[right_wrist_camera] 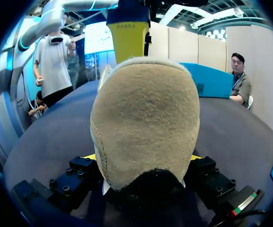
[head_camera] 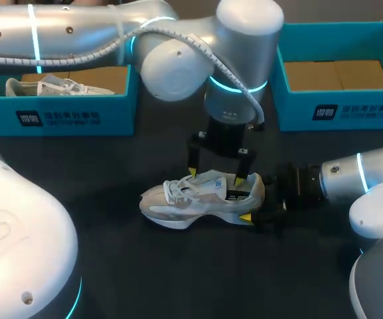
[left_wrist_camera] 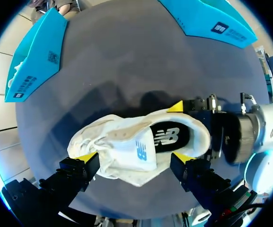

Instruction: Take the shoe out of the shoebox, open the shoe tongue, remove and reinsert the insole, then place the shoe into the shoebox

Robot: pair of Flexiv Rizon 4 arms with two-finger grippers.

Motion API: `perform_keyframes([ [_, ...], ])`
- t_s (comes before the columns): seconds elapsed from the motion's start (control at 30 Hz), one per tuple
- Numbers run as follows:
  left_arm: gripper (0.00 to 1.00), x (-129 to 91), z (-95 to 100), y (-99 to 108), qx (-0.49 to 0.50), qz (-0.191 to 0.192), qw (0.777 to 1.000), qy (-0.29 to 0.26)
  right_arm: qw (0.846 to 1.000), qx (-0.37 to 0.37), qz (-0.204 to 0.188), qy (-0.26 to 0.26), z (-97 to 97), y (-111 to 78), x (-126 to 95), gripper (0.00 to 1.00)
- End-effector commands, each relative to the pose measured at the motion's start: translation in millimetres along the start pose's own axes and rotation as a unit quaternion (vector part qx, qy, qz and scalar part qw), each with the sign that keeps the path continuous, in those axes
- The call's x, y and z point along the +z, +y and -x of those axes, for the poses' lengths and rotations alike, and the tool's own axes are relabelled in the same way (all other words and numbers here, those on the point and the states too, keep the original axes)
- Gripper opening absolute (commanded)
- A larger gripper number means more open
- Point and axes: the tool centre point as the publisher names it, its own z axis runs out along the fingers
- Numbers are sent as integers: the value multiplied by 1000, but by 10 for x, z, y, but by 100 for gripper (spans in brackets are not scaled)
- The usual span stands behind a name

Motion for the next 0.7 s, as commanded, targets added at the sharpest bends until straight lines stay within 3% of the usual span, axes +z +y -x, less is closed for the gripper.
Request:
perform_keyframes([
  [0.03,100,89,-93,-44,-1,6,1000,-15,1000,0,-1,-1,-19,-1,14,0],
  [0.3,100,233,-109,-52,-5,16,999,-35,1000,0,-1,-1,-19,-1,14,0],
  [0.7,100,413,32,3,-25,10,997,-78,1000,0,-1,-1,-19,-1,14,0],
])
